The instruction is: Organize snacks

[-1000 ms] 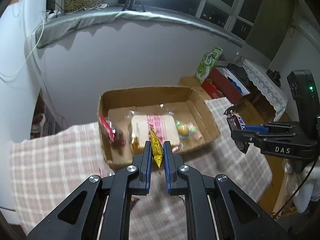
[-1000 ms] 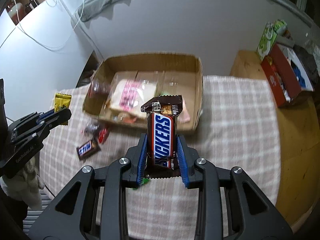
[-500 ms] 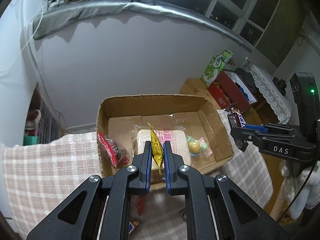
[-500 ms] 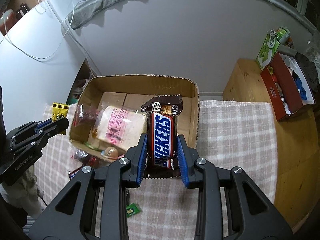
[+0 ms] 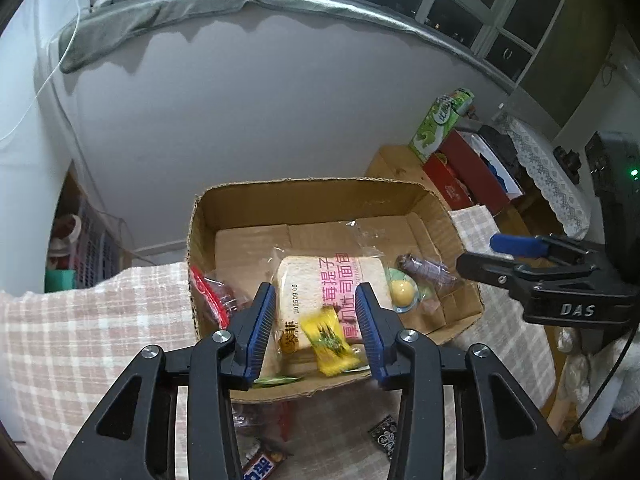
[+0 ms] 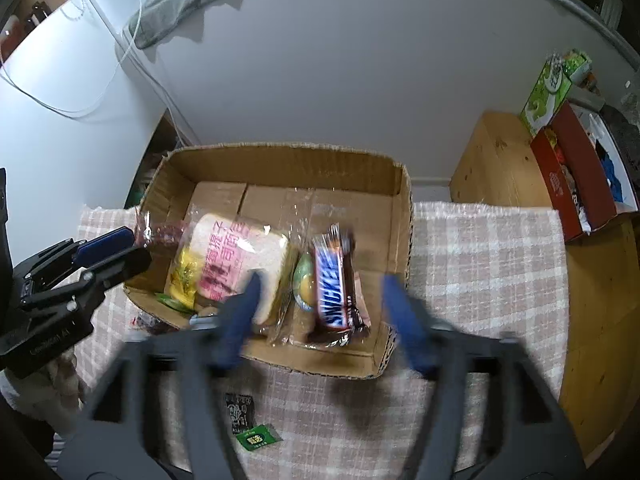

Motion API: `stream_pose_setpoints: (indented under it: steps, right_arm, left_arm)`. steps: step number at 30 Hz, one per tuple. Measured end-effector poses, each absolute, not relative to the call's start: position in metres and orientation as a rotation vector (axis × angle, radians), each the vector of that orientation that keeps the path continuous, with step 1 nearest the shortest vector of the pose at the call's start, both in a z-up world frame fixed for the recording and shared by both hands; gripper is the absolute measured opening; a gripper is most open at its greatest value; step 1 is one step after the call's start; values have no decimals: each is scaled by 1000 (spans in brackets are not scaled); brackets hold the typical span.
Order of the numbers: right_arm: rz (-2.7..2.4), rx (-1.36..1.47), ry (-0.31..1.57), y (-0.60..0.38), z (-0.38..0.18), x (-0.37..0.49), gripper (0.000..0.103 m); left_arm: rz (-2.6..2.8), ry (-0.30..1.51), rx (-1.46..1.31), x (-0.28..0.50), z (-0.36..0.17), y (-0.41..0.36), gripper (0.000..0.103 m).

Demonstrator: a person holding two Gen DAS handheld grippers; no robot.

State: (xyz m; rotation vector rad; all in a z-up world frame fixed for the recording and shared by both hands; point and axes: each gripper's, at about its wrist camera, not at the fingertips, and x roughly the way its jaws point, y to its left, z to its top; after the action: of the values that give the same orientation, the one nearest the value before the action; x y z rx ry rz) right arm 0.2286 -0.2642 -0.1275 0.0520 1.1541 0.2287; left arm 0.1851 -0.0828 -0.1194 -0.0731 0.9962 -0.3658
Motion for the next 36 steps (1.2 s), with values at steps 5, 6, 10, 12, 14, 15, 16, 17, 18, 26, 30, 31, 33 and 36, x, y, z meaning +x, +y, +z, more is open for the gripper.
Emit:
stream_pose_setpoints:
  steps: [5,6,10,12,14,15,16,17,18,26,30,31,33,36]
  right_arm:
    - [238,25,1143,-261,-119,226,80]
    - [242,19,1141,-260,-118,224,80]
    - [260,12,1139,-257,-116,219,80]
    - [275,37,1136,-257,-116,215,80]
    - [281,65,1136,-258,-116,213,80]
    - [281,74,1137,-258,-116,211,80]
    - [283,84,1137,-258,-116,210,80]
    - [287,95,1131,-259,-115,207,80]
    - [289,99,1127,-259,-114,206,80]
    - [311,115,1041,-263,-97,184,80]
    - [314,96,1030,-262,-93,171,80]
    - [316,91,1044,-262,-94,168,82]
    - [289,72,1080,-261,-98,163,85]
    - [273,73,1115,-265,-105,151,85]
  left_arm:
    - [-359,967,-61,178,-110,-80,40]
    - [-358,957,-54,175,-106,-81,40]
    - [-356,934,-41,169,-98,-80,40]
    - [-356,922,-39,164,-94,-80,40]
    - [-356,913,-33,162,-91,-80,40]
    - [-357,909,-29,161,-90,-81,40]
    - [-358,906,-28,160,-89,-81,40]
    - [-359,901,-28,158,-87,-80,40]
    - [-359,897,-28,157,-86,-80,40]
    - [-355,877,-64,143,-82,-71,40]
    - [-334,890,-88,127,-88,-53,40]
    - [-323,898,-94,121,-92,-45,40]
    - [-305,914,-114,110,-99,-32,40]
    - [-281,946,-158,91,-112,-10,40]
